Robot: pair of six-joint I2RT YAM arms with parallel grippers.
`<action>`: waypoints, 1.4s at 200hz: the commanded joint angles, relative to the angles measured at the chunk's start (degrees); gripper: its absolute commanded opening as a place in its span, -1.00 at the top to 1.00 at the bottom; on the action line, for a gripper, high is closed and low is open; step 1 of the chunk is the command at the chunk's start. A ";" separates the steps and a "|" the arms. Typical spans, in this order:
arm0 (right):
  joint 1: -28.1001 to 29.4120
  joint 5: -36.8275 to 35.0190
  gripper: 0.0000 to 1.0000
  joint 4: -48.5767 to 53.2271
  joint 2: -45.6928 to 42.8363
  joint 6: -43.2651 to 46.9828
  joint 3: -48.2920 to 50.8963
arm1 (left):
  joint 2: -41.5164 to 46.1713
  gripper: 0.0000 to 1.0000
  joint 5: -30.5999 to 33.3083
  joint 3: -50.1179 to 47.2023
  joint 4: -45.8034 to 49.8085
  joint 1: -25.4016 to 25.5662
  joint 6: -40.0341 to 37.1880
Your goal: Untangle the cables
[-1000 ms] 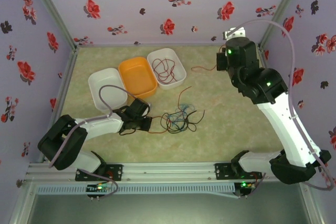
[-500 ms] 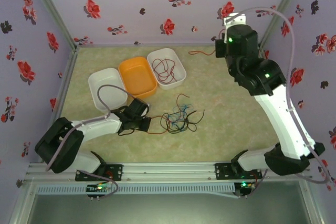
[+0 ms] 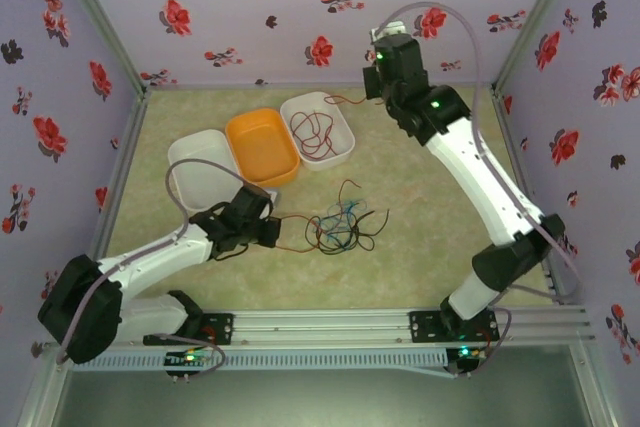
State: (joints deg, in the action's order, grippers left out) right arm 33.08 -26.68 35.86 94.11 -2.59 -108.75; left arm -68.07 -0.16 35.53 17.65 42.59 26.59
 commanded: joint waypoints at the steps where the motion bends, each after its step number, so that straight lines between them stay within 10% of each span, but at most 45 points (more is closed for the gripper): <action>1: -0.80 1.61 0.95 -5.38 4.10 -2.89 -1.18 | 1.15 1.00 1.29 1.47 1.97 -0.35 -1.40; 159: -2.14 3.88 0.94 -11.76 28.89 -10.81 -14.03 | -1.69 1.00 1.75 1.38 -1.38 -0.44 0.08; 280: -2.14 13.82 0.72 -13.52 32.32 -17.74 -2.43 | -2.51 1.00 1.70 1.72 -2.18 -0.40 0.55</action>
State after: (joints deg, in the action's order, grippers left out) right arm 31.11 -16.27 23.35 127.72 -17.19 -114.72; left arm -70.39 0.47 36.27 16.51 42.57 26.48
